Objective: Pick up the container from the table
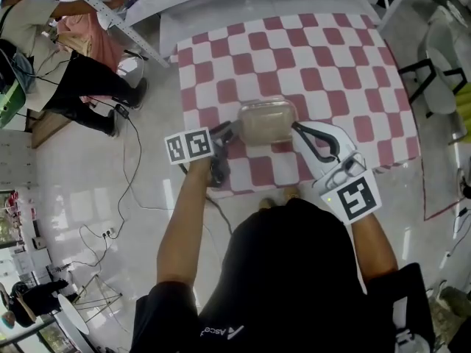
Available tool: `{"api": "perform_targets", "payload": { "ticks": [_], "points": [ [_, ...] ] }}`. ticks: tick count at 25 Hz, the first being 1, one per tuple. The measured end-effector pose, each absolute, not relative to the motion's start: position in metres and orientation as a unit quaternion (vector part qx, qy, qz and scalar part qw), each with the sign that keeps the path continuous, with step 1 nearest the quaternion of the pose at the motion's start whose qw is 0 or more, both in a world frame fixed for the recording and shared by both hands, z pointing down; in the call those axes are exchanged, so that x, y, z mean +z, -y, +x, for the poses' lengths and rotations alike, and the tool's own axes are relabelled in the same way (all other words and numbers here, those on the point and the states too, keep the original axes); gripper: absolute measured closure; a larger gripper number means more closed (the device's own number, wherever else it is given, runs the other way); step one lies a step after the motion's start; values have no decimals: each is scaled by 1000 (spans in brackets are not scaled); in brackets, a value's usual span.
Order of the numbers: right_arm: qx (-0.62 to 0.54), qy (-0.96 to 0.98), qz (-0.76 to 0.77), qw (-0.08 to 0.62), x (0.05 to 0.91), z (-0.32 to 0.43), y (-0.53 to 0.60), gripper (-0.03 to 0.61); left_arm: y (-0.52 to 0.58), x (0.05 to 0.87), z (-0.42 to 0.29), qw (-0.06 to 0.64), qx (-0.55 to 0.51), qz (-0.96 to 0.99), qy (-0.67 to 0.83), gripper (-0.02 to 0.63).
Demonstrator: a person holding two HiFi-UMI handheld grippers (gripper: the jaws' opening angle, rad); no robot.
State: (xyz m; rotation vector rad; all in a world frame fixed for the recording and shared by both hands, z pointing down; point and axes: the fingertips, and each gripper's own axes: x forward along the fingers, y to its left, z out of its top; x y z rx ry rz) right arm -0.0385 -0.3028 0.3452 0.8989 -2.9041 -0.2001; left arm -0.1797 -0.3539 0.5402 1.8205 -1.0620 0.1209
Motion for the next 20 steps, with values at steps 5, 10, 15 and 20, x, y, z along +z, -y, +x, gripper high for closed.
{"api": "perform_targets", "payload": {
  "ticks": [5, 10, 15, 20],
  "points": [
    [-57, 950, 303, 48, 350, -33, 307, 575, 352, 550, -174, 522, 53, 743, 415, 446],
    [-51, 949, 308, 50, 356, -27, 309, 575, 353, 557, -170, 536, 51, 738, 407, 469],
    [-50, 947, 312, 53, 359, -20, 311, 575, 353, 555, -166, 552, 30, 732, 398, 525],
    [-55, 948, 309, 53, 360, -18, 311, 575, 351, 557, -168, 571, 11, 712, 408, 538]
  ]
}}
